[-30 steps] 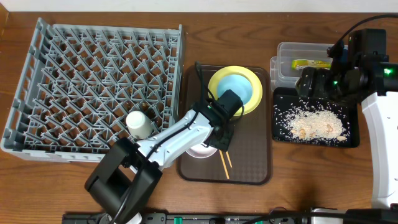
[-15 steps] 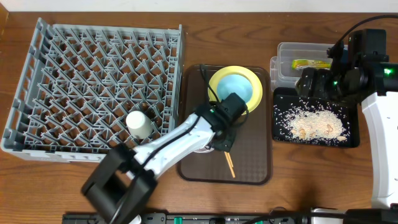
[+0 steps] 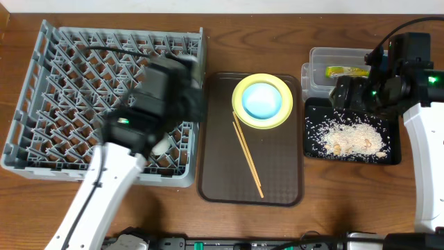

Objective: Sort waste into correct bins and load items into the dishwasher
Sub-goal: 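Place the pink bowl into the dish rack with the left gripper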

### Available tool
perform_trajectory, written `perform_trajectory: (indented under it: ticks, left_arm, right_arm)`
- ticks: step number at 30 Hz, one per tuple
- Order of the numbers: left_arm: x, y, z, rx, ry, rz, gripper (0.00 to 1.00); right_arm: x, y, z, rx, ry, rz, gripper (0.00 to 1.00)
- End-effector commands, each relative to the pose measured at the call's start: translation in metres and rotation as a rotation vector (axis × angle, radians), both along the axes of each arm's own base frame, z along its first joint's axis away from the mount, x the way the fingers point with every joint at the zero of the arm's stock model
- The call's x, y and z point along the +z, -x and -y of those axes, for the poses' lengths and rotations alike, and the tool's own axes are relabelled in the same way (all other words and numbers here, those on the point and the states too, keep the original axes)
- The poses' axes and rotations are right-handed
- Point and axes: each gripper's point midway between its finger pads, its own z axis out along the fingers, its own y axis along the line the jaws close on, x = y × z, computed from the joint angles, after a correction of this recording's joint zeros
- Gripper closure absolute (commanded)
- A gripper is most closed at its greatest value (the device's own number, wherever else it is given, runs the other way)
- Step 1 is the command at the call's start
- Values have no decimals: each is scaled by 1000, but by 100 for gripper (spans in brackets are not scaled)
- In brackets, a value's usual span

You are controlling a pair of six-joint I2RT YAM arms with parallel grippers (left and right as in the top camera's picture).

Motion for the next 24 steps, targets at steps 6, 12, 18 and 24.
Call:
perform_trajectory:
  ticks: [6,12,18,24]
  left_arm:
    - [36,-10,-17,-262,509,-37,93]
    - [17,-30,-48,-277,811,-162,93]
    - [-26,-50,-68,-219,949,-283,92]
    - [-60,-62,-90,-132,991,-342,93]
  right_arm:
    - [1,1,0,-10,-8,0,1]
    - [1,2,0,-10,-8,-5,1]
    - [1,2,0,-10,-8,-7,1]
    - [0,3,0,-10,-8,-9,1]
